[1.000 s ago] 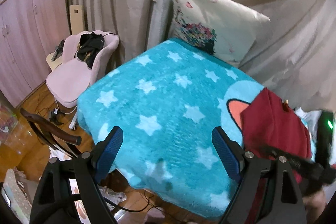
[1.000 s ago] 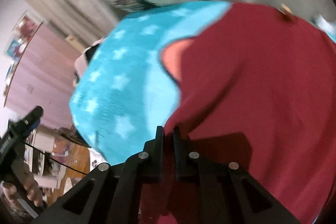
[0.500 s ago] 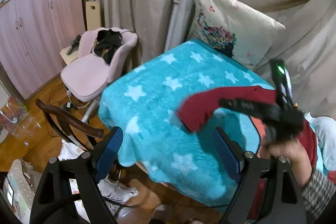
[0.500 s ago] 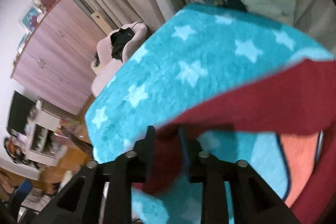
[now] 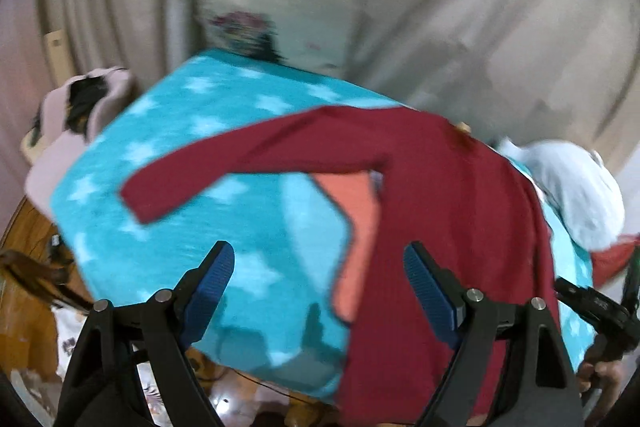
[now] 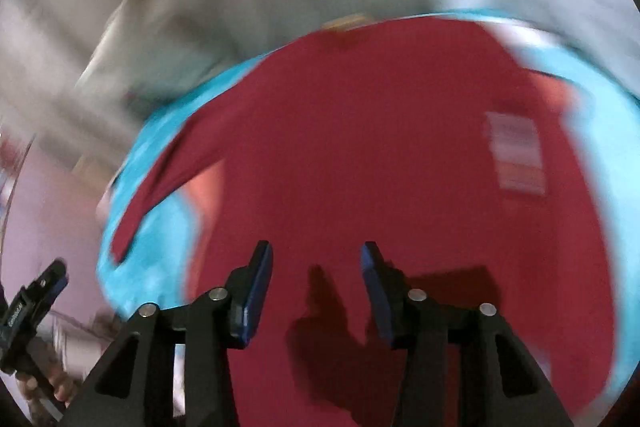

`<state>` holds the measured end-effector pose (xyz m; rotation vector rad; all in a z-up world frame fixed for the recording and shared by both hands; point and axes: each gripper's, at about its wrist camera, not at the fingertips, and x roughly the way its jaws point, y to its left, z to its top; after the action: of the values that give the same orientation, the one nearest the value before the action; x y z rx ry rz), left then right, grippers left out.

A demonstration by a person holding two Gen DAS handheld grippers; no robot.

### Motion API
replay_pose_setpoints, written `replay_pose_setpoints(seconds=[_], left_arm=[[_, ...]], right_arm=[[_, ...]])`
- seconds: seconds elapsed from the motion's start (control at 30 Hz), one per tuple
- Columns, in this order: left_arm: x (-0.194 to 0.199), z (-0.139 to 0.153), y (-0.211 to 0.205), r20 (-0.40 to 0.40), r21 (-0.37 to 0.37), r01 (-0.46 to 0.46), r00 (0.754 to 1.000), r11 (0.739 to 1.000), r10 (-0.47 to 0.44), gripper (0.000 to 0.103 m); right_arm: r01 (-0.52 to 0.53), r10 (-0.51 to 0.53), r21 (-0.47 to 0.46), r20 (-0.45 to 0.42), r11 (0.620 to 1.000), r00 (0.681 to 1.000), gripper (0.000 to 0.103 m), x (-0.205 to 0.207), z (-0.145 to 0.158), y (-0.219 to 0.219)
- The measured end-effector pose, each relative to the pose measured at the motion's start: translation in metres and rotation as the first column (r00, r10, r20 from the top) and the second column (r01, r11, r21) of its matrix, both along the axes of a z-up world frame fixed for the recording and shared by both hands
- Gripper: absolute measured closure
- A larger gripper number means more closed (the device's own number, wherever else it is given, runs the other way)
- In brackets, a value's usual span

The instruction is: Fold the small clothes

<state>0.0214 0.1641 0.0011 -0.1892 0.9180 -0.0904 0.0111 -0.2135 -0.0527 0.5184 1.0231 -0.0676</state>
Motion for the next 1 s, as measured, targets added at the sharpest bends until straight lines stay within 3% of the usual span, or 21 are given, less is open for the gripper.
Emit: replay_pose_setpoints(seconds=[0.07,0.23,0.37,0.43,0.5,0.57,0.6,0.7,0.8,0.93,1.0], left_arm=[[0.002,-0.002,-0.023,-0.01,-0.008,0.034,0.999,0.999,-0.034,0.017],[0.0,-0.007,-0.078,-0.032,-0.012,0.095,0.995,0.995,-0.095,0.017],[-0.008,-0.005,-0.107,-0.029,0.006,0.128,0.991,0.992,-0.128,0.017],[-0.014,-0.003,-0.119,-0.025,0.018,0.135,0.991,0.991,-0.134,0.017],[-0.017,-0.002,-0.126,-0.025,0.024,0.129,0.991,0.991,-0.129,0.017],[-0.021,-0.001,-0.129,-0.02,0.027,0.112,0.994,0.993,-0.112,0.017],[-0.022,0.0,-0.129,-0.018,0.028,0.102,0.995,0.994,-0.101,0.017],[-0.026,0.004,-0.128,-0.006,0.026,0.067,0.998,0.997,-0.067,0.017],[-0.031,0.009,-0.125,0.017,0.031,0.036,0.999,0.999,-0.037,0.017],[-0.036,0.014,-0.117,0.04,0.042,-0.011,0.999,0.999,0.009,0.017],[-0.038,0.013,-0.112,0.04,0.043,-0.034,0.999,0.999,0.032,0.017]], right_arm=[[0.136,-0.137,-0.035,-0.023,0.99,0.99,0.048,-0.041,0.0,-0.057],[0.302,-0.306,-0.05,-0.122,0.952,0.944,0.046,-0.109,-0.027,-0.13],[0.27,-0.273,-0.035,-0.167,0.962,0.948,0.046,-0.114,-0.056,-0.14],[0.24,-0.245,-0.053,-0.141,0.969,0.959,0.041,-0.112,-0.058,-0.136],[0.182,-0.188,-0.063,-0.128,0.981,0.974,0.042,-0.109,-0.057,-0.125],[0.132,-0.132,-0.007,-0.122,0.991,0.984,0.072,-0.108,-0.059,-0.118],[0.115,-0.11,0.034,-0.128,0.993,0.986,0.094,-0.105,-0.064,-0.121],[0.138,-0.132,0.054,-0.092,0.989,0.987,0.094,-0.109,-0.055,-0.142],[0.215,-0.215,-0.011,-0.02,0.977,0.976,0.095,-0.111,-0.022,-0.185],[0.381,-0.374,-0.133,0.076,0.915,0.924,0.095,-0.112,0.026,-0.266],[0.432,-0.422,-0.149,0.097,0.889,0.901,0.095,-0.109,0.038,-0.298]])
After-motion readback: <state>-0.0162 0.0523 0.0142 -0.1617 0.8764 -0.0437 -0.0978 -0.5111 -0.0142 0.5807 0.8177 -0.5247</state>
